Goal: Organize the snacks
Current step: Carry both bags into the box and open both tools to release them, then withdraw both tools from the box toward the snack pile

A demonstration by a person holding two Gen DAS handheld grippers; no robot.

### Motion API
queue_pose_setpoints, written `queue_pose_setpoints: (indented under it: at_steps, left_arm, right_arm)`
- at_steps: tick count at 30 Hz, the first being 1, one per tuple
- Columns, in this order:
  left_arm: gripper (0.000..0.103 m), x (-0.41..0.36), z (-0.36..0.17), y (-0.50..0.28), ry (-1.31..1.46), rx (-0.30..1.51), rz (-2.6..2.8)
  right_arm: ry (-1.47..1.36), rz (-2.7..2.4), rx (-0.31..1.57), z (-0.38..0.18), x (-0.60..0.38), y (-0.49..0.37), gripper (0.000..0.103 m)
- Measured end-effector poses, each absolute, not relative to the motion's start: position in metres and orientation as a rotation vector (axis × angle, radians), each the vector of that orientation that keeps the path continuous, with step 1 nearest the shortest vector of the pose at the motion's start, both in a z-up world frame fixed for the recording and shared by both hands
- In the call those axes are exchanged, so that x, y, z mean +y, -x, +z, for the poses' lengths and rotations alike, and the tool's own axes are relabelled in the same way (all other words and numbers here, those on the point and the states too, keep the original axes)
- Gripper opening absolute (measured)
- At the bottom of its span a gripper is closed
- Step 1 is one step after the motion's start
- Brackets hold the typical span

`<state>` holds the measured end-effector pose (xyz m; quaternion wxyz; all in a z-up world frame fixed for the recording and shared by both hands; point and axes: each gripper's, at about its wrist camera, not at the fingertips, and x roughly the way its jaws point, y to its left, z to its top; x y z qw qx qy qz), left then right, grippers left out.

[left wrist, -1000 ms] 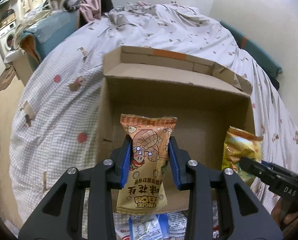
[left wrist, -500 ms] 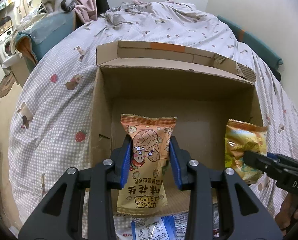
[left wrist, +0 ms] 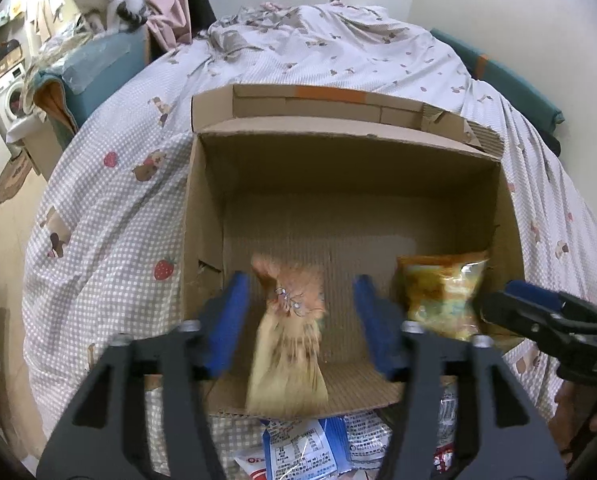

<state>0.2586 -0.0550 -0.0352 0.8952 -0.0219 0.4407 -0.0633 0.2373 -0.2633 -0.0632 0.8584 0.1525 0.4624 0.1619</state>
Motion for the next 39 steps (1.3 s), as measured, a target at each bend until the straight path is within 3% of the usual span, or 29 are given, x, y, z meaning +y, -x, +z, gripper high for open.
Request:
queue_pose_setpoints:
  at_steps: [1, 3, 30, 32, 34, 39]
  left_arm:
    - [0.075, -0.055, -0.033, -0.257, 0.042, 0.902, -0.129]
    - [0.083, -0.054, -0.029, -0.255, 0.039, 0.882, -0.122]
    - [0.083, -0.028, 0.0, -0.219, 0.123, 0.834, -0.095]
    - [0.085, -0.027, 0.0, -0.211, 0.132, 0.841, -0.1]
    - [0.095, -0.026, 0.0, -0.203, 0.131, 0.848, -0.095]
    - [0.096, -0.026, 0.0, -0.186, 0.125, 0.861, -0.105]
  right_arm:
    - [-0.316, 0.341, 0.957, -0.06, -0.263, -0.236, 0.089]
    - [-0.307, 0.353, 0.936, -0.055, -0.262, -0.235, 0.09]
    - [-0.265, 0.3, 0.827, -0.017, -0.268, -0.187, 0.097]
    - [-0.264, 0.294, 0.826, -0.016, -0.269, -0.179, 0.098]
    - [-0.272, 0.294, 0.832, -0.017, -0.27, -0.172, 0.098]
    - [-0.277, 0.287, 0.844, -0.018, -0.271, -0.154, 0.099]
